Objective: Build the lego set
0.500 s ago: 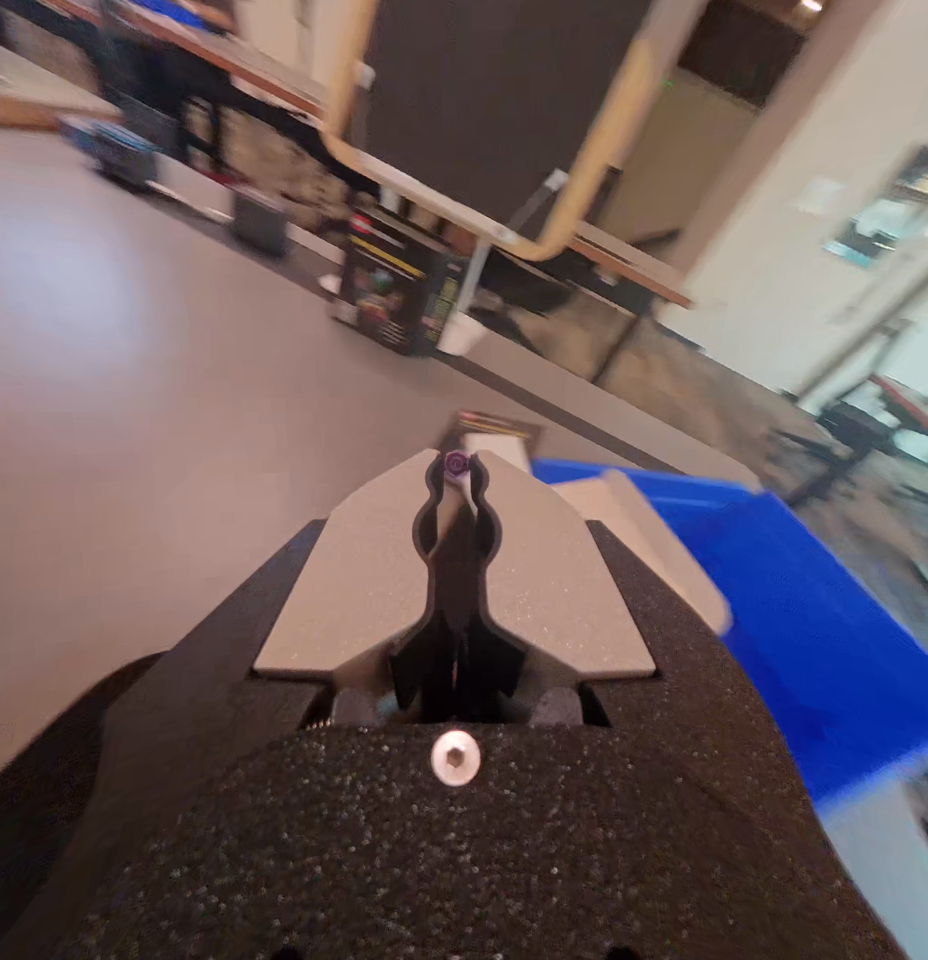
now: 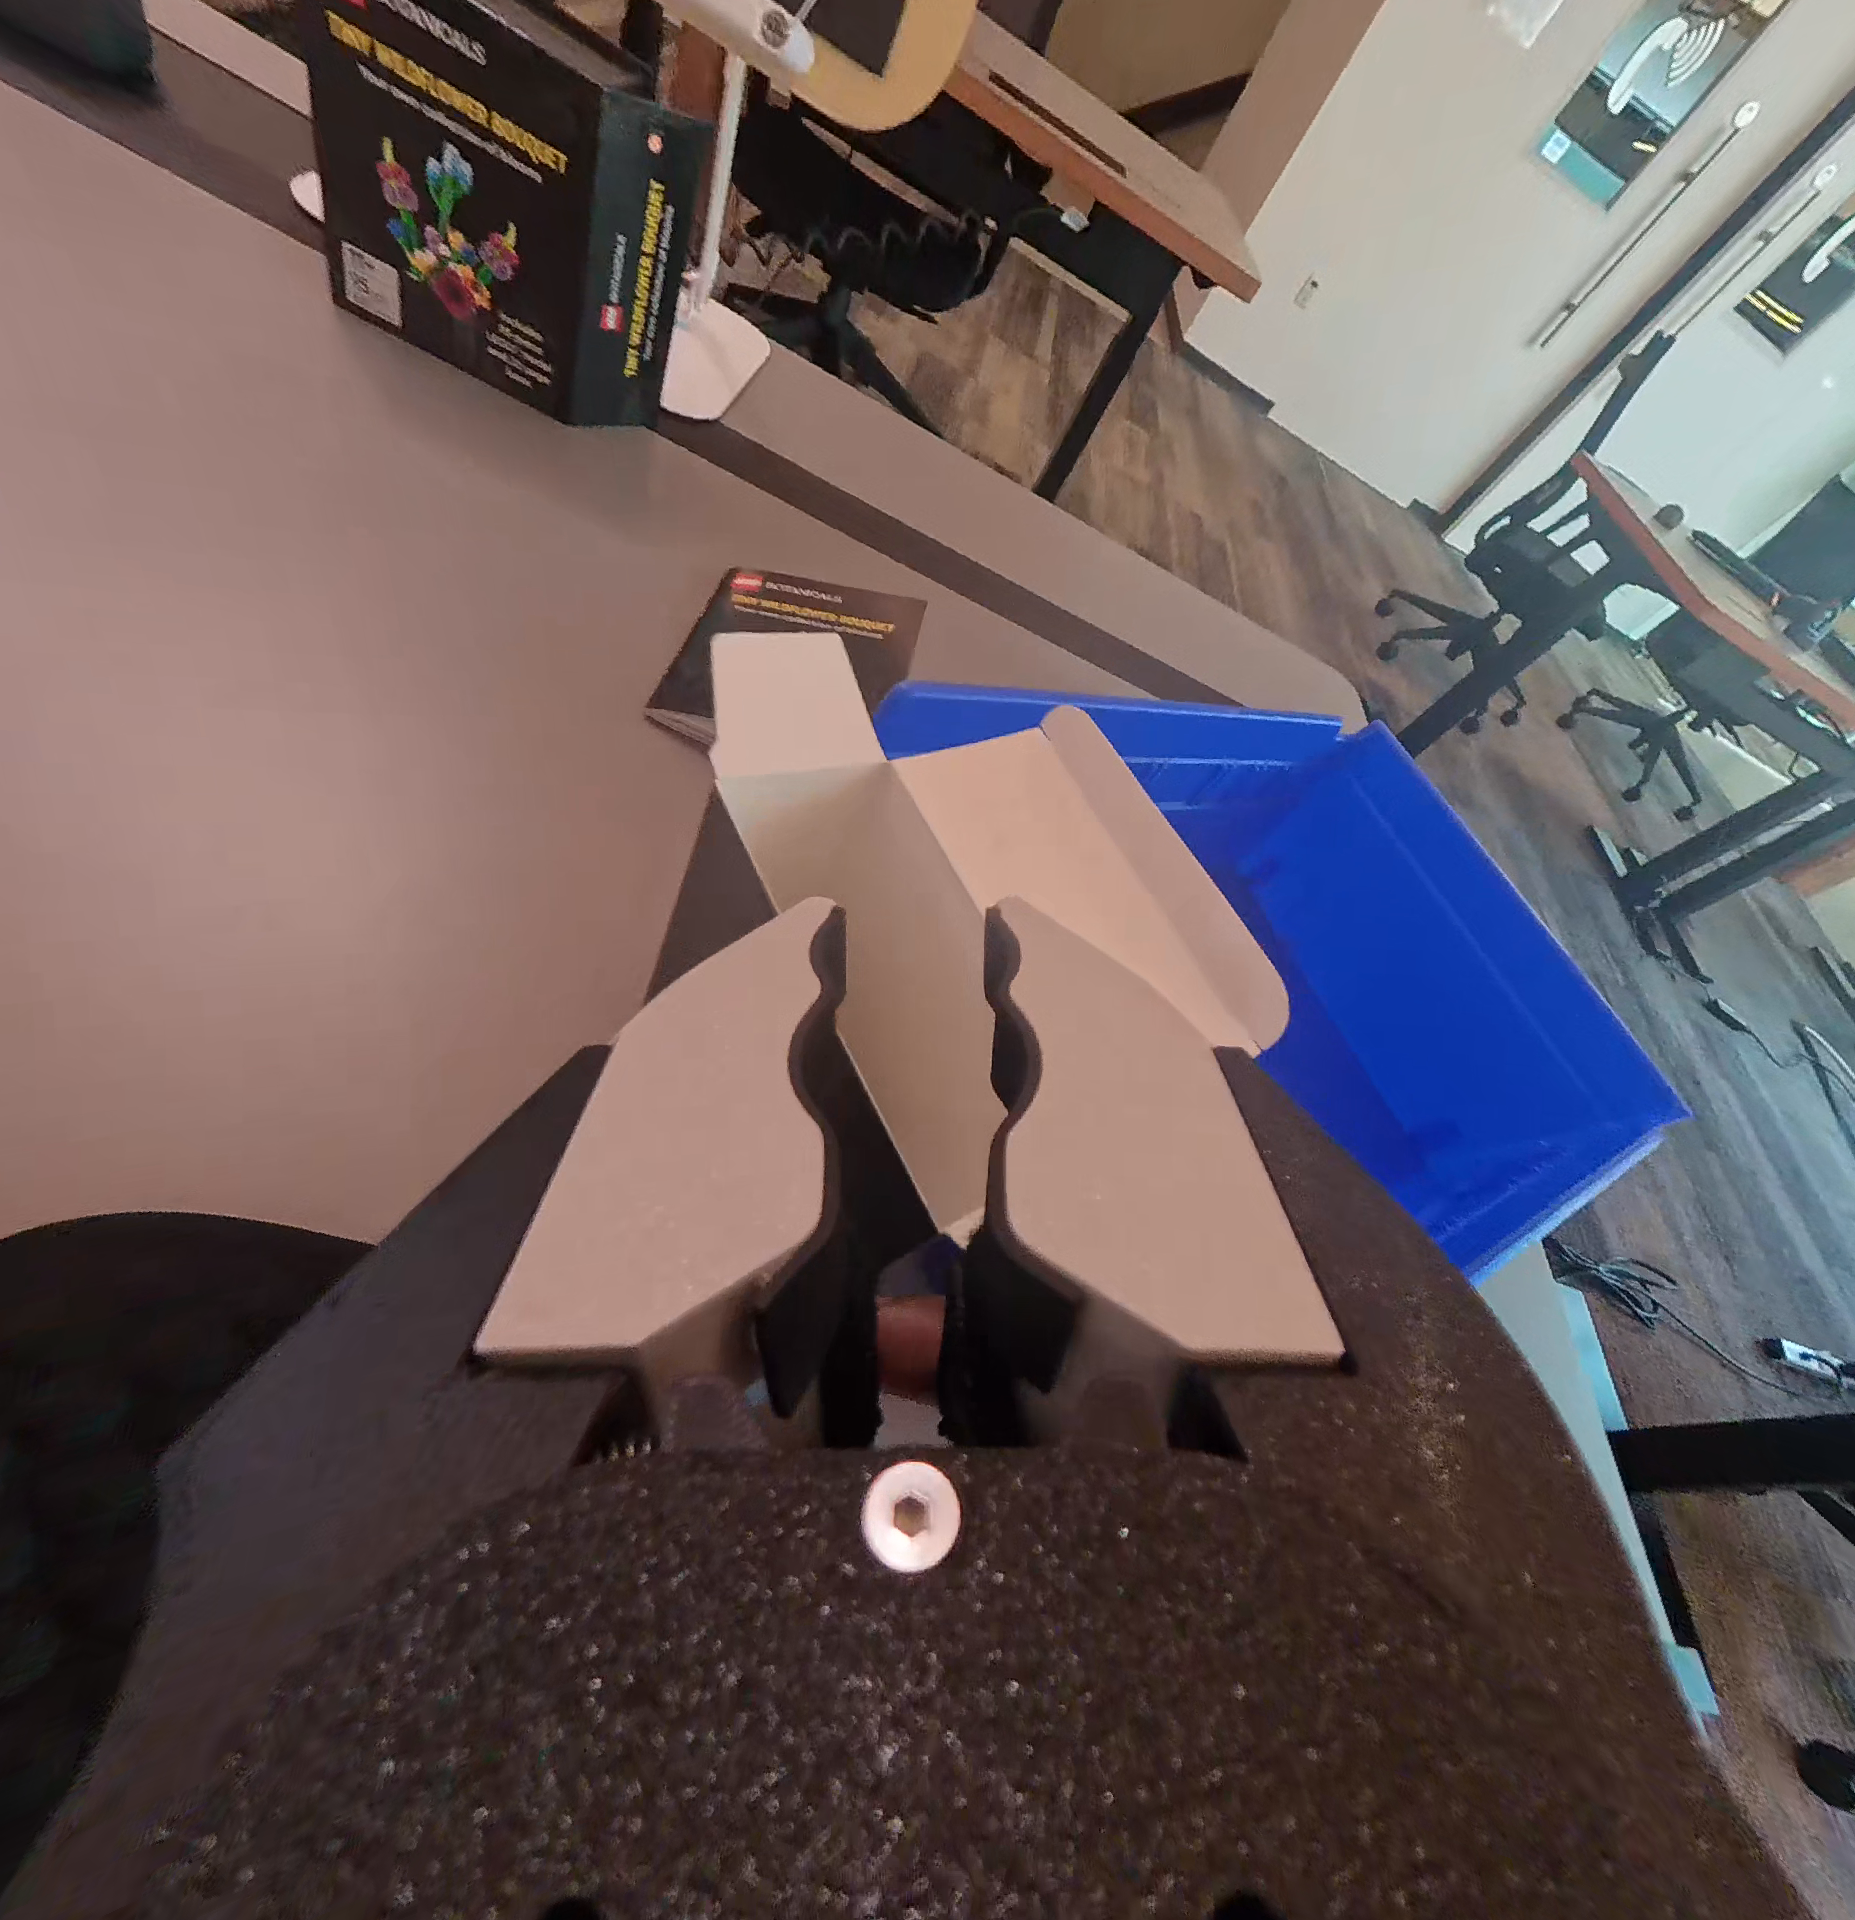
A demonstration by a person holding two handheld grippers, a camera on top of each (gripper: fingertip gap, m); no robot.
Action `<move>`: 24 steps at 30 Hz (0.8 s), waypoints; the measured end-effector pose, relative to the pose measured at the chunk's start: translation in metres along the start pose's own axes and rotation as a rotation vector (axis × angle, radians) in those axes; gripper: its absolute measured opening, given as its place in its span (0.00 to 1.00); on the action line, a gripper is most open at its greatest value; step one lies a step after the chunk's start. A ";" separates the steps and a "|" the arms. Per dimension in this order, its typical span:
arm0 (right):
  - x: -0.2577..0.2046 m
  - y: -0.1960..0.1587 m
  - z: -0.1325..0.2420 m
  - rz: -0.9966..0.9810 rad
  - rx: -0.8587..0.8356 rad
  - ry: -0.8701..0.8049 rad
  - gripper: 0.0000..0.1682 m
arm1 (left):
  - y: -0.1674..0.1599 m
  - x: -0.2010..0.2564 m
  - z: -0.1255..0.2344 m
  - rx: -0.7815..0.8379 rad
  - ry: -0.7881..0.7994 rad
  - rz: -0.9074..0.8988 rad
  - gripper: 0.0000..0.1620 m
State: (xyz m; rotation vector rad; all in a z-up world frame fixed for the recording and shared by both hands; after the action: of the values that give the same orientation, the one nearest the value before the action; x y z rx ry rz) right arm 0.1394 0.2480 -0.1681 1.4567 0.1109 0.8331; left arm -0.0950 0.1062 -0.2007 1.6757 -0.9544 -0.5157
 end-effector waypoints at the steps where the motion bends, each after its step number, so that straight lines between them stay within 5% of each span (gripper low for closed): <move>1: 0.001 -0.001 0.000 0.003 0.002 0.000 0.16 | 0.000 -0.001 0.000 0.003 0.004 0.008 0.11; 9: -0.111 0.047 0.035 0.284 0.609 0.675 0.13 | 0.002 -0.003 0.000 0.067 -0.048 0.361 0.11; 14: -0.153 0.056 0.039 0.589 0.746 0.691 0.13 | 0.000 0.000 -0.001 0.076 -0.107 0.496 0.11; 24: -0.165 0.061 0.034 0.681 0.753 0.775 0.10 | -0.003 0.009 -0.003 -0.001 -0.199 0.545 0.11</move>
State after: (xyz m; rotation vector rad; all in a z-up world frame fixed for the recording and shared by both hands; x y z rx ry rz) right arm 0.0128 0.1219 -0.1756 1.8004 0.5819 2.0544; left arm -0.0864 0.1011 -0.2012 1.3000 -1.4930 -0.3137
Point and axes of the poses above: each gripper's, where its closed fingertips meet, z back along the fingers, y out of its top, x = y × z across the jaws, the point moved 6 cm from there along z, back along the fingers, and after that the axes turned 12 degrees about x, right-handed, at the moved point
